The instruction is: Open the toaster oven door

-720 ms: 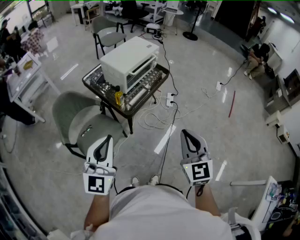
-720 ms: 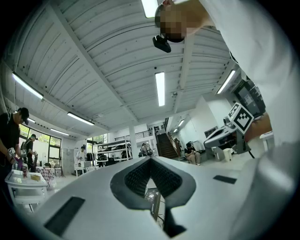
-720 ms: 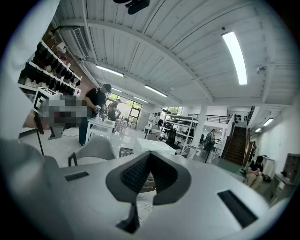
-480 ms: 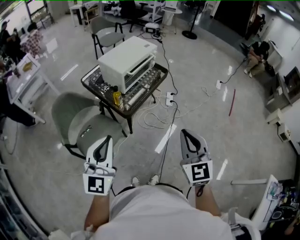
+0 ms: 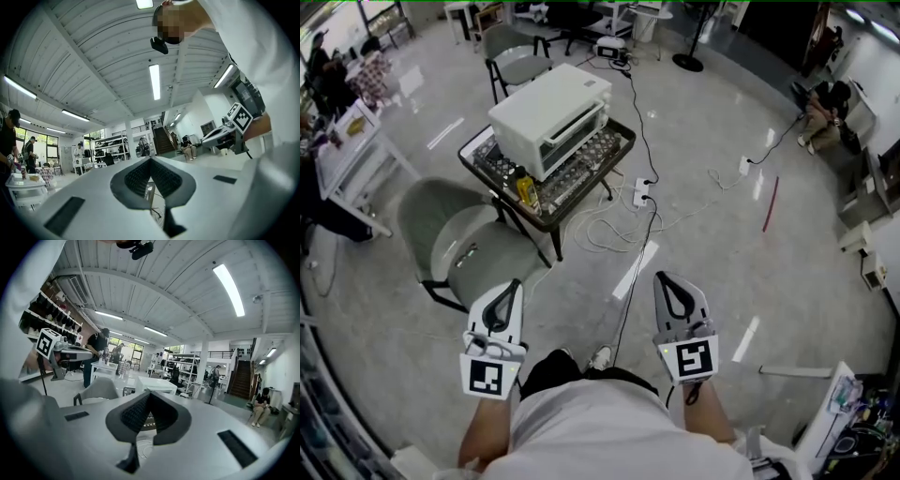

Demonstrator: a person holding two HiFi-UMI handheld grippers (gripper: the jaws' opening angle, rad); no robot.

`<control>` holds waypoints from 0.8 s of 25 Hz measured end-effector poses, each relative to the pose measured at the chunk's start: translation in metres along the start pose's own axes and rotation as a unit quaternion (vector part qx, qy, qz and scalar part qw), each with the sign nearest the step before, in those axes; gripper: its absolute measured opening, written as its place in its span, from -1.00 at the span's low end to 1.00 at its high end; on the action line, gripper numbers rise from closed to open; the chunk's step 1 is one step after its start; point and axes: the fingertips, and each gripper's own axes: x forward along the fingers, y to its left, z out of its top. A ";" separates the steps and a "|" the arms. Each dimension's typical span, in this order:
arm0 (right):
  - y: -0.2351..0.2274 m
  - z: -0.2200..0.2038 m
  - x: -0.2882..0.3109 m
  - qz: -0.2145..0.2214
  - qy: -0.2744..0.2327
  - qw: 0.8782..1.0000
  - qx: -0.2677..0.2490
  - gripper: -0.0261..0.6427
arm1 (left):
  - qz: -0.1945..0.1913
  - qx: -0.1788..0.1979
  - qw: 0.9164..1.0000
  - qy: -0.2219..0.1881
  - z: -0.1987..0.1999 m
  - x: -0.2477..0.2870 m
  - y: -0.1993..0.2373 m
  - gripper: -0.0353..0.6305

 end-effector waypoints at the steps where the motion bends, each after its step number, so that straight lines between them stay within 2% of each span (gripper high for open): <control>1: -0.001 -0.005 -0.001 0.005 0.002 1.000 0.002 -0.86 | 0.000 0.001 1.000 0.007 -0.005 0.000 -0.006 -0.85; 6: -0.012 -0.029 0.005 0.018 0.019 0.999 0.019 -0.86 | -0.005 -0.015 1.000 0.026 -0.030 0.016 -0.023 -0.85; 10: -0.019 -0.041 0.032 0.038 0.035 0.999 0.012 -0.86 | -0.010 -0.021 0.999 0.038 -0.048 0.044 -0.016 -0.85; 14: -0.029 -0.031 0.086 0.046 0.029 0.999 0.004 -0.86 | -0.009 -0.025 0.999 0.032 -0.066 0.093 0.015 -0.85; 17: -0.054 -0.025 0.138 0.031 0.034 0.999 -0.002 -0.86 | -0.008 -0.040 0.999 0.017 -0.080 0.144 0.045 -0.85; 20: -0.076 -0.013 0.193 0.019 0.043 0.999 -0.009 -0.86 | -0.017 -0.046 0.999 0.023 -0.091 0.190 0.081 -0.85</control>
